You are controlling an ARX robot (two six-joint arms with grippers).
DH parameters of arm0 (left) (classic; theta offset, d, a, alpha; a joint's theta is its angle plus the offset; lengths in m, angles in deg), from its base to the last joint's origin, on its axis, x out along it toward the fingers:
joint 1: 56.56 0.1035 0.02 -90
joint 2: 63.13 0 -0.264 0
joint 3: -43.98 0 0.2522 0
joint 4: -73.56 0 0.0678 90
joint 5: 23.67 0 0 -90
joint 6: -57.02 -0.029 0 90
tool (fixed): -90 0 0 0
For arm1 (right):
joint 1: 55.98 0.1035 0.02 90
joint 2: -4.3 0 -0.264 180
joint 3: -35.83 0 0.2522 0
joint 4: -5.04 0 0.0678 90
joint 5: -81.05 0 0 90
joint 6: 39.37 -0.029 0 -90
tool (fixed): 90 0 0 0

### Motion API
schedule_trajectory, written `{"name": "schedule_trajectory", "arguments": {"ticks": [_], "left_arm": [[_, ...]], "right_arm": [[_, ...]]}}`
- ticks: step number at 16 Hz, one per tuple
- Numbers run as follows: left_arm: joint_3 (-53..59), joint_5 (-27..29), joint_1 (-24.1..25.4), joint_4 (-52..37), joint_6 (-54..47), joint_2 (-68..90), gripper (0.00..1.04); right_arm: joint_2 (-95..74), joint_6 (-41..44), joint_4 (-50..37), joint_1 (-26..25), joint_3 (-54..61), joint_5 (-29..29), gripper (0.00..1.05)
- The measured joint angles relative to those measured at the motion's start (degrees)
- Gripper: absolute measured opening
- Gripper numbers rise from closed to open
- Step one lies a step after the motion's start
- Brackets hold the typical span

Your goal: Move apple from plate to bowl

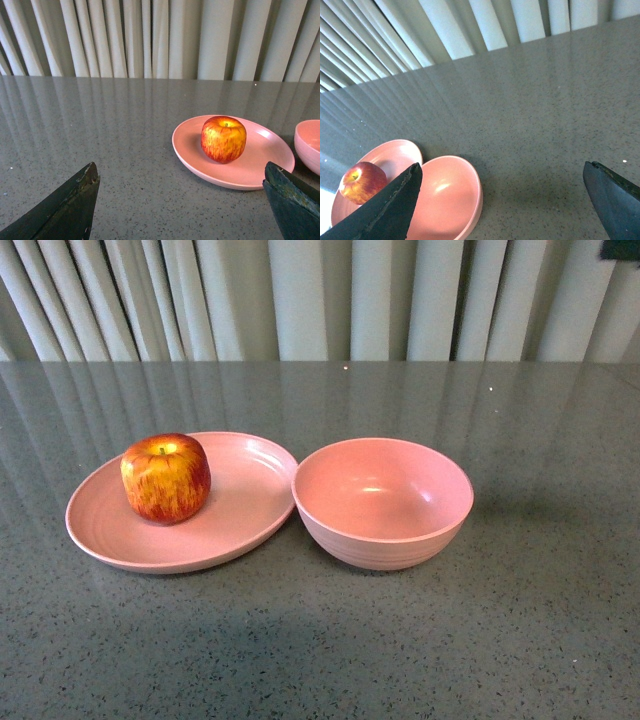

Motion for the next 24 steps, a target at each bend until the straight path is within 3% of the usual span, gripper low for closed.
{"name": "schedule_trajectory", "arguments": {"ticks": [2, 3, 4, 5, 7, 10, 17, 19, 24], "left_arm": [[0.0, 0.0, 0.0, 0.0, 0.0, 0.0, 0.98], [0.0, 0.0, 0.0, 0.0, 0.0, 0.0, 0.98], [0.0, 0.0, 0.0, 0.0, 0.0, 0.0, 0.98], [0.0, 0.0, 0.0, 0.0, 0.0, 0.0, 0.98], [0.0, 0.0, 0.0, 0.0, 0.0, 0.0, 0.98], [0.0, 0.0, 0.0, 0.0, 0.0, 0.0, 0.98], [0.0, 0.0, 0.0, 0.0, 0.0, 0.0, 0.98], [0.0, 0.0, 0.0, 0.0, 0.0, 0.0, 0.98], [0.0, 0.0, 0.0, 0.0, 0.0, 0.0, 0.98]], "right_arm": [[11.7, 0.4, -1.9, -0.6, 8.4, -2.8, 0.97], [18.2, 5.5, -10.6, -0.8, 15.0, -10.2, 0.85], [25.0, 10.5, -10.4, -2.7, 19.8, -12.4, 0.74], [33.0, 14.4, -6.8, -5.0, 25.4, -12.1, 0.61], [44.7, 17.5, -1.0, -10.8, 31.9, -5.7, 0.37], [50.1, 18.2, -1.7, -11.2, 34.1, -5.2, 0.02], [56.2, 18.8, 1.0, -11.1, 38.4, -5.2, 0.02], [63.1, 18.8, 9.2, -11.1, 39.1, -5.2, 0.02], [67.0, 18.9, 9.4, -11.1, 40.7, -5.2, 0.02]]}}
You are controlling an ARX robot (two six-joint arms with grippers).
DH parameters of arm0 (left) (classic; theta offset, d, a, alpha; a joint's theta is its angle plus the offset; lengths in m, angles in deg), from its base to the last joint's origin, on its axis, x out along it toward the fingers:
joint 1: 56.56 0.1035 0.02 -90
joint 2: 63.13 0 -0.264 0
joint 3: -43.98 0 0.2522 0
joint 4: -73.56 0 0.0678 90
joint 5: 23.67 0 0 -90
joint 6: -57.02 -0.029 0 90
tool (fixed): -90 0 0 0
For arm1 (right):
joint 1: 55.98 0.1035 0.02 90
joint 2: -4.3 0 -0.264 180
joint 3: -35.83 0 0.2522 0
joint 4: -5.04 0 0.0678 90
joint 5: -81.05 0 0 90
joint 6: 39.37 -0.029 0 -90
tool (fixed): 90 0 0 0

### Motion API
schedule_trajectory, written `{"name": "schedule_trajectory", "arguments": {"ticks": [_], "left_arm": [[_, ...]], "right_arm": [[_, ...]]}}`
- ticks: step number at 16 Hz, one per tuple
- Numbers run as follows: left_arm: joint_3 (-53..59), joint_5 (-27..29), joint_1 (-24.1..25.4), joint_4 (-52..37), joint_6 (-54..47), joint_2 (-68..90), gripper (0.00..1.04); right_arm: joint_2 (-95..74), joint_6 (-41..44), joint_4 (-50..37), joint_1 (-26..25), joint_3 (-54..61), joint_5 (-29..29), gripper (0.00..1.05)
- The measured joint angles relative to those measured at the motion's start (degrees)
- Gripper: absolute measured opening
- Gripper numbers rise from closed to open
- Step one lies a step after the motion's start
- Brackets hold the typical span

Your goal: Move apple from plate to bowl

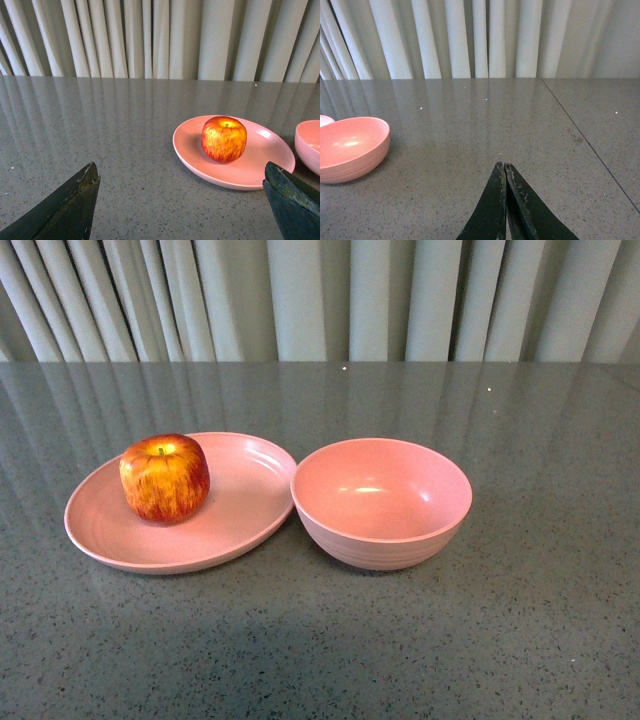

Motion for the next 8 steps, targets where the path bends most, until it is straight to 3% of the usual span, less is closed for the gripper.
{"name": "schedule_trajectory", "arguments": {"ticks": [4, 8], "left_arm": [[0.0, 0.0, 0.0, 0.0, 0.0, 0.0, 0.98], [0.0, 0.0, 0.0, 0.0, 0.0, 0.0, 0.98]], "right_arm": [[0.0, 0.0, -0.2, 0.0, 0.0, 0.0, 0.03], [0.0, 0.0, -0.2, 0.0, 0.0, 0.0, 0.50]]}}
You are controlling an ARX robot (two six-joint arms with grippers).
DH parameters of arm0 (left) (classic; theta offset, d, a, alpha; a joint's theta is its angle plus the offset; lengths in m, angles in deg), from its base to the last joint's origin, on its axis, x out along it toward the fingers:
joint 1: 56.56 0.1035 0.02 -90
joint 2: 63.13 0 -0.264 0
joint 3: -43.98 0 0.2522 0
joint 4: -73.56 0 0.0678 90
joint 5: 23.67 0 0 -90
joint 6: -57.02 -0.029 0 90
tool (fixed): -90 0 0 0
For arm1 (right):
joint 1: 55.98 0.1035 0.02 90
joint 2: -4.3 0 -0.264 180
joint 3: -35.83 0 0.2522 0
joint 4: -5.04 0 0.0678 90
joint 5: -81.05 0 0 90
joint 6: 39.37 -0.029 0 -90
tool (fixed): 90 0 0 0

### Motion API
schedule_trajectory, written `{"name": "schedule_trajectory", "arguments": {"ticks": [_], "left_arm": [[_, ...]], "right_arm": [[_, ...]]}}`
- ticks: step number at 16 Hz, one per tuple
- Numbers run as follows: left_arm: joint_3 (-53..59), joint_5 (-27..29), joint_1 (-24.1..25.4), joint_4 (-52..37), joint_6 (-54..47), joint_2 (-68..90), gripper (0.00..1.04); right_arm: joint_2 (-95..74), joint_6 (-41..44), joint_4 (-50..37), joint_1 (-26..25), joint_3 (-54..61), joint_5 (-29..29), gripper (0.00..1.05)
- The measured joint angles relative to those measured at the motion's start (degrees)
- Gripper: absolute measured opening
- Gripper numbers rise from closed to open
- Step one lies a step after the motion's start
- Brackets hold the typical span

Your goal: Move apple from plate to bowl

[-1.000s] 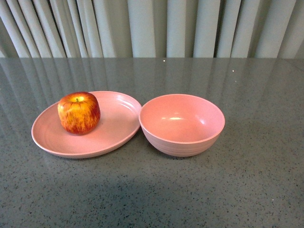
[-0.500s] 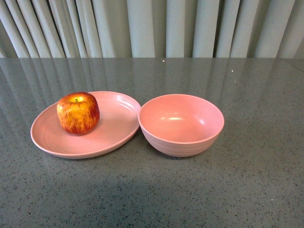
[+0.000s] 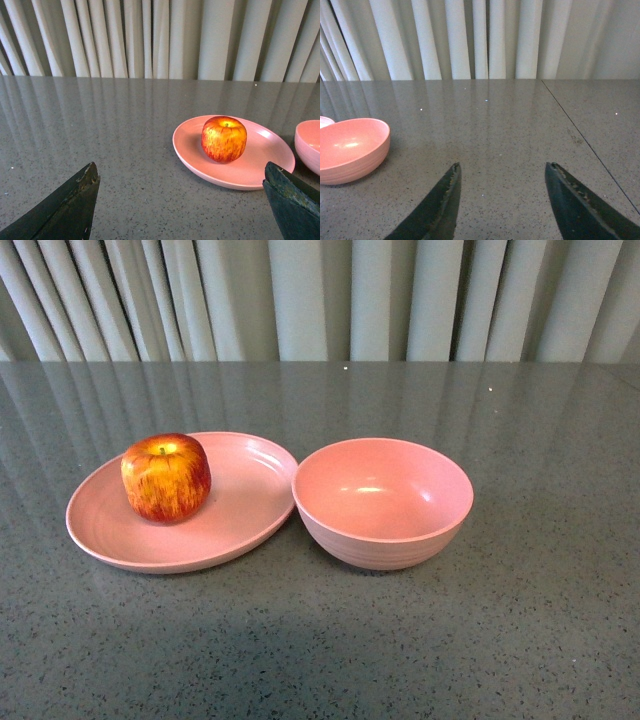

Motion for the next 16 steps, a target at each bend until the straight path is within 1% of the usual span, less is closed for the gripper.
{"name": "schedule_trajectory", "arguments": {"ticks": [4, 15, 16], "left_arm": [[0.0, 0.0, 0.0, 0.0, 0.0, 0.0, 0.98], [0.0, 0.0, 0.0, 0.1, 0.0, 0.0, 0.98], [-0.3, 1.1, -0.3, 1.9, 0.3, 0.4, 0.98]], "right_arm": [[0.0, 0.0, 0.0, 0.0, 0.0, 0.0, 0.97], [0.0, 0.0, 0.0, 0.0, 0.0, 0.0, 0.98], [0.0, 0.0, 0.0, 0.0, 0.0, 0.0, 0.98]]}}
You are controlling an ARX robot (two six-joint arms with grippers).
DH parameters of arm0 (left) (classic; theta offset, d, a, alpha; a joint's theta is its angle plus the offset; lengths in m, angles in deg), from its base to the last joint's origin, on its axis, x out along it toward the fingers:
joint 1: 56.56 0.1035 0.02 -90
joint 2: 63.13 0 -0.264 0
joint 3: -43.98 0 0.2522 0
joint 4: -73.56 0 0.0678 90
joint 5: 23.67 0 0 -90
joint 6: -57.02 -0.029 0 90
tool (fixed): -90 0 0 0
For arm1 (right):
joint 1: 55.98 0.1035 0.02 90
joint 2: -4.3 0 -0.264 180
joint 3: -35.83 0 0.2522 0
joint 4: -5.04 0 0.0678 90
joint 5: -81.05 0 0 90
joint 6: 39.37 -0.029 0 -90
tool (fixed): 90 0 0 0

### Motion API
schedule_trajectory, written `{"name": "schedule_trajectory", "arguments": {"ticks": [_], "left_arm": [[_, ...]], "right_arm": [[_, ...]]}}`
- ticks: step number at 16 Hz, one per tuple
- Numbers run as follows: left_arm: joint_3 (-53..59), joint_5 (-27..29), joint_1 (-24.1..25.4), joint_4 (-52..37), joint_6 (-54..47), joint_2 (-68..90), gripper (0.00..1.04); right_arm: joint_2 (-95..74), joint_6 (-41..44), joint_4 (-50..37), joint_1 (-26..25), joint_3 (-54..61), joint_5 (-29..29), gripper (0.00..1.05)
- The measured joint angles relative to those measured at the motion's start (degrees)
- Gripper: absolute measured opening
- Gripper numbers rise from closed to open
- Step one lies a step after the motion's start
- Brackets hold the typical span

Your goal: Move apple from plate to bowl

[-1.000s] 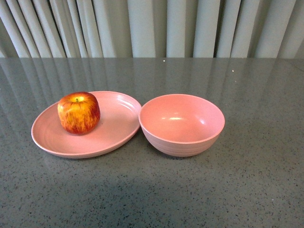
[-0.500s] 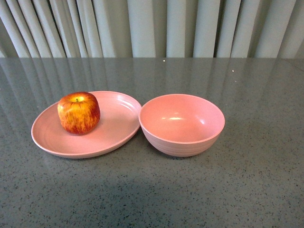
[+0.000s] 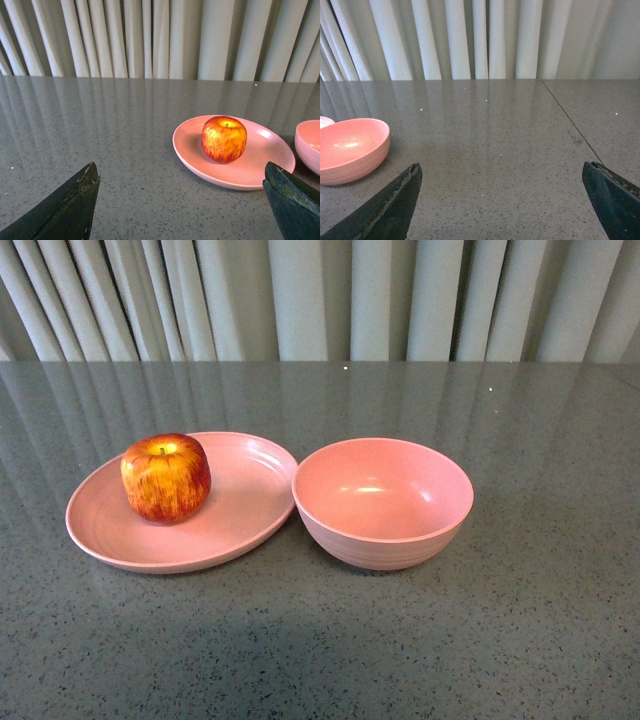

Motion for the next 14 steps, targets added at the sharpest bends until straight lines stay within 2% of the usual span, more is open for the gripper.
{"name": "schedule_trajectory", "arguments": {"ticks": [2, 3, 4, 5, 7, 8, 11, 14], "left_arm": [[-1.2, 2.3, -0.8, 4.0, 0.6, 0.9, 0.98], [-2.8, 5.6, -2.6, 7.6, 1.3, 3.8, 0.98], [-6.5, 10.8, -4.3, 9.2, 3.2, 14.1, 0.98], [-7.9, 10.5, -4.7, 2.9, 3.4, 19.9, 0.98], [-14.9, 4.8, -7.0, -15.3, 2.8, 39.3, 0.98], [-21.7, -1.3, -9.6, -24.9, 0.5, 56.0, 0.98], [-31.3, -6.2, -11.5, -27.7, -2.9, 72.8, 0.98], [-38.6, -5.6, -11.7, -27.5, -4.4, 86.0, 0.98]], "right_arm": [[0.0, 0.0, 0.0, 0.0, 0.0, 0.0, 0.98], [0.0, 0.0, 0.0, 0.0, 0.0, 0.0, 0.98], [0.0, 0.0, -0.1, 0.0, 0.0, 0.0, 0.98], [0.0, 0.0, 0.1, 0.0, 0.0, 0.0, 0.98], [0.0, 0.0, 0.0, 0.0, 0.0, 0.0, 0.98], [0.0, 0.0, 0.0, 0.0, 0.0, 0.0, 0.98], [0.0, 0.0, 0.0, 0.0, 0.0, 0.0, 0.98], [0.0, 0.0, 0.0, 0.0, 0.0, 0.0, 0.98]]}}
